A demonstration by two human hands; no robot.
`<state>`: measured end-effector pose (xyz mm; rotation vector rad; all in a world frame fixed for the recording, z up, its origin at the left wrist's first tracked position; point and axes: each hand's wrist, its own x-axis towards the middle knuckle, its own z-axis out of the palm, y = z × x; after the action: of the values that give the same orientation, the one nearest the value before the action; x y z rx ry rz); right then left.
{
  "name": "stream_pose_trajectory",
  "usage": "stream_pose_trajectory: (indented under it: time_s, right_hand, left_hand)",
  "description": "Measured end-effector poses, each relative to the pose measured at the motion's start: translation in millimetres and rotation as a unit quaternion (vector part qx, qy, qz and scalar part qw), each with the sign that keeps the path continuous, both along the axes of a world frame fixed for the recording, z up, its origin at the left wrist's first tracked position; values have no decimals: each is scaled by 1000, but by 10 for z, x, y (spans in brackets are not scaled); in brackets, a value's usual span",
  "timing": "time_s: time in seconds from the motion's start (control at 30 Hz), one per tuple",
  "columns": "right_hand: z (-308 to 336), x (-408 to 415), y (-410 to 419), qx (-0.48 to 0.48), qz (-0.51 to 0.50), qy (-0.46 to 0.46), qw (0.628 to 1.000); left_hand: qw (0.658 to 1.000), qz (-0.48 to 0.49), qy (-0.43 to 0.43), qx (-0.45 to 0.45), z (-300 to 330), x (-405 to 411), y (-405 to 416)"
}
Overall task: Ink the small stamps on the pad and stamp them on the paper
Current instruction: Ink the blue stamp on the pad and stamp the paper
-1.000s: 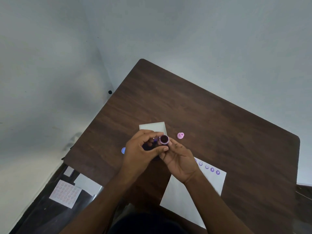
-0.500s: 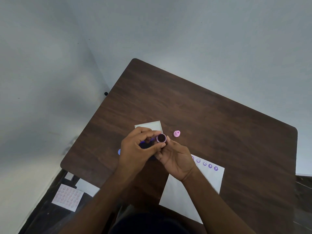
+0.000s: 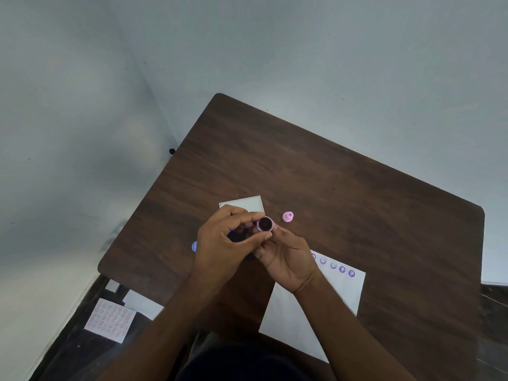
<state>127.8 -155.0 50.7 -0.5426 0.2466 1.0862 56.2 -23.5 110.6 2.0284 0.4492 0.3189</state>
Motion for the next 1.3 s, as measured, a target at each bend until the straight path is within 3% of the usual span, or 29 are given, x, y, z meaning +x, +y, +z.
stream_pose_trajectory:
  time_s: [0.1,0.33,0.47,0.53,0.6,0.7,0.77,0.93,1.07,1.17,1.3]
  right_hand:
    - [-10,-20,-11,27,2,34,999]
    - [-30,1,6,35,9,11,999]
    - [-141,84,-48,-35,18,-45,998]
    - [-219,141,-72,-152,33,-128,980]
    - [-330,173,-85,-317,55,-250,913]
    - [-529,152,-43,-519,125,-462,708]
    - [-631,101,23,-563,155,-530,615]
    - [-813,-16,216,-584,249,-575,517]
    - [-867,-118,267,-512,286,-679,442]
    - [-931,-129,289,-498,350,-694,384]
    - [-984,-190,302,-507,344,-702,363]
  left_hand:
    - [1000,7,-7,-10,0,-3,-29]
    - [999,24,-16,-19,-68,-6,-67]
    - [998,41,-5,-40,-318,-53,-46]
    - [997,66,24,-39,-534,-110,-22]
    - [994,78,72,-28,-779,-177,0]
    - [987,72,144,-20,-1135,-268,22]
    - [982,61,179,-5,-1336,-316,28]
    - [972,54,227,10,-1605,-311,26]
    - [973,54,220,49,-1658,-290,0]
    - [973,47,216,66,-1670,-264,-4]
    - [973,41,220,63,-1727,-258,27]
